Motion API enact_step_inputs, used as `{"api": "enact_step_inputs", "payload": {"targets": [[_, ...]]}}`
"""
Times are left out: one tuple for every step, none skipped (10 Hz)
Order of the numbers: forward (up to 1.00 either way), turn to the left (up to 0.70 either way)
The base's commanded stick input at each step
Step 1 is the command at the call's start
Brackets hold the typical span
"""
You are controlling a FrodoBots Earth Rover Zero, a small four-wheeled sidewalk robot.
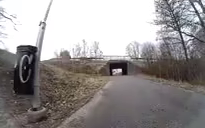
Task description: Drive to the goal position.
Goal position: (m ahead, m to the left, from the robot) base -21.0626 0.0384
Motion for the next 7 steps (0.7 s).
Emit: {"api": "enact_step_inputs", "payload": {"targets": [[0.00,-0.70],[0.00,-0.70],[0.00,-0.70],[0.00,-0.70],[0.00,-0.70],[0.00,-0.70],[0.00,-0.70]]}}
